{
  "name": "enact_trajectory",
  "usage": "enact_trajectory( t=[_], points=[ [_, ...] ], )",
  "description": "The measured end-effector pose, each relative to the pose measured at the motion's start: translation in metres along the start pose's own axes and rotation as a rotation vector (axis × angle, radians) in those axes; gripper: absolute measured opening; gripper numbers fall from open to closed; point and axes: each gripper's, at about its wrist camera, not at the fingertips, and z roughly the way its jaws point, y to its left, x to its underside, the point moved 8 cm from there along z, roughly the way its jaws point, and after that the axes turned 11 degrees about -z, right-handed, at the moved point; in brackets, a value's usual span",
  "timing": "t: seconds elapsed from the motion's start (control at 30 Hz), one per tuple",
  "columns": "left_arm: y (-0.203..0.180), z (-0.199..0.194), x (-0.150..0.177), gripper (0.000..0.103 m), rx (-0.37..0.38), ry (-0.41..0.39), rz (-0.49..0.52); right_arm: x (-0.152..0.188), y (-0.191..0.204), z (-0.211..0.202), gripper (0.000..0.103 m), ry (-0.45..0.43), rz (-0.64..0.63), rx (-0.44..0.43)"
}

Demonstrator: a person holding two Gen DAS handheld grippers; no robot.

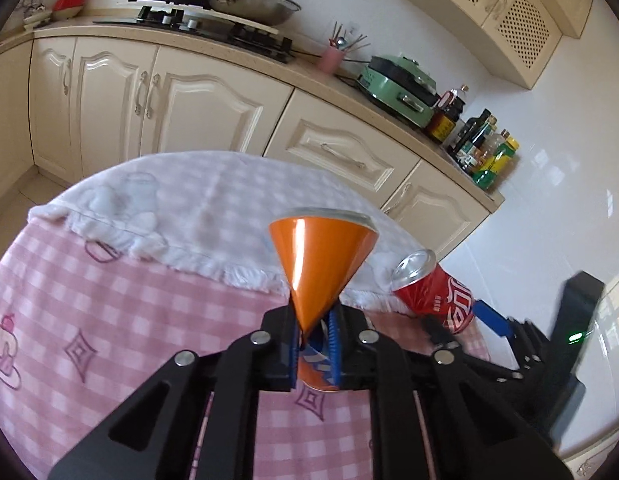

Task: Collect trash
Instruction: 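Grasp the crushed orange can with the left gripper while the right grasps the red can, then carry the orange can and red can over the light-blue bucket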

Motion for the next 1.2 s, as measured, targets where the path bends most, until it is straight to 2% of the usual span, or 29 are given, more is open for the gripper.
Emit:
enact_trajectory(
  t=[0.07,0.17,0.3,0.33,0.37,0.4,0.43,0.47,0.73,0.8,1.0,1.2],
  points=[
    [0.002,-0.004,-0.003,0.011,-0.004,0.002,0.011,-0.005,0.002,0.01,0.076,0.021,-0.094,0.032],
    [0.004,-0.008,-0.003,0.011,0.001,0.01,0.021,-0.006,0.006,0.029,0.079,0.078,-0.199,0.03],
    [0.003,-0.005,-0.001,0.011,0.009,0.031,0.029,-0.002,0.011,0.045,0.079,0.122,-0.253,0.034],
    [0.004,-0.004,0.0,0.011,0.011,0.035,0.025,-0.001,0.013,0.044,0.079,0.117,-0.244,0.034],
    [0.003,-0.004,0.0,0.011,0.014,0.039,0.026,-0.001,0.012,0.046,0.073,0.114,-0.202,-0.004],
    [0.004,-0.003,0.001,0.011,0.014,0.045,0.029,0.0,0.011,0.045,0.059,0.11,-0.17,-0.027],
    [0.004,-0.002,0.001,0.011,0.013,0.049,0.032,-0.001,0.003,0.043,0.052,0.109,-0.122,-0.015],
    [0.005,-0.001,0.002,0.011,0.013,0.054,0.036,0.001,-0.003,0.042,0.049,0.118,-0.068,-0.028],
    [0.011,-0.005,0.003,0.011,0.01,0.066,0.035,0.0,-0.027,0.011,0.037,0.052,0.163,-0.073],
    [0.014,-0.009,0.003,0.011,0.008,0.063,0.033,-0.003,-0.025,-0.003,0.034,0.012,0.227,-0.138],
    [0.018,-0.031,0.004,0.011,0.011,0.051,0.036,-0.01,0.012,-0.047,0.031,-0.061,0.271,-0.272],
    [0.028,-0.069,0.004,0.011,0.008,0.015,0.061,-0.022,0.052,-0.084,0.031,-0.115,0.287,-0.356]
  ],
)
